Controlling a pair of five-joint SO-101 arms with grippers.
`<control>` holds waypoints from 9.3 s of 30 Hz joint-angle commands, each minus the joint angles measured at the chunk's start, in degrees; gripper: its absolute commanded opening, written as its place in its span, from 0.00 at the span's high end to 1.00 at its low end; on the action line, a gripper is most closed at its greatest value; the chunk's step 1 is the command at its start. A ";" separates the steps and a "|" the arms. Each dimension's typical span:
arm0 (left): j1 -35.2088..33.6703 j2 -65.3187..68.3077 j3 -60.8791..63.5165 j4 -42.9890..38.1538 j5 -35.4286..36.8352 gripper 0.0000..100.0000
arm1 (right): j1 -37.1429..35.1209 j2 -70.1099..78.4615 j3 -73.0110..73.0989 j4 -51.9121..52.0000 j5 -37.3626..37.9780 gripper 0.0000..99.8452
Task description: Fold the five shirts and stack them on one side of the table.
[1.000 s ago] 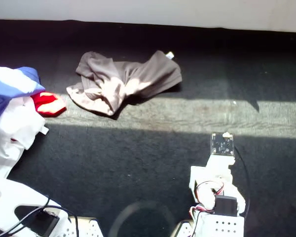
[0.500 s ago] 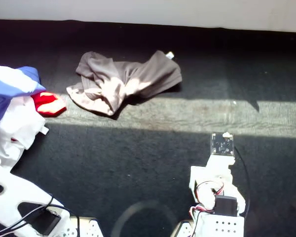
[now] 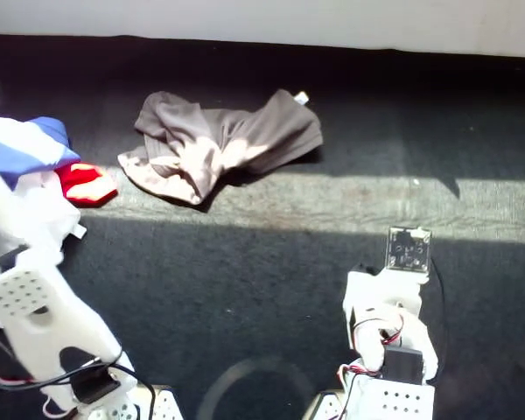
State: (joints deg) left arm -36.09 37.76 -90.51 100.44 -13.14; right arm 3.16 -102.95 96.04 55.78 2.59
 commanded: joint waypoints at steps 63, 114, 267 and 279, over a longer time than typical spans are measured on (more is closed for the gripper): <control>36.97 22.73 -4.97 -6.68 9.14 0.99 | 9.01 39.52 -47.16 8.75 3.34 0.86; 7.96 -35.03 83.03 -1.76 -6.77 0.99 | -30.11 166.37 -166.90 17.45 -3.87 0.99; 19.03 -43.65 108.26 -11.69 -15.38 0.99 | -7.34 71.69 -61.49 15.78 3.52 0.80; 18.86 -44.26 116.09 -8.97 -20.22 0.99 | -16.40 107.82 -78.64 22.90 1.41 0.80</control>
State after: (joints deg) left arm -15.52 -4.35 25.63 89.19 -30.29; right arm -12.75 0.62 20.35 77.85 4.26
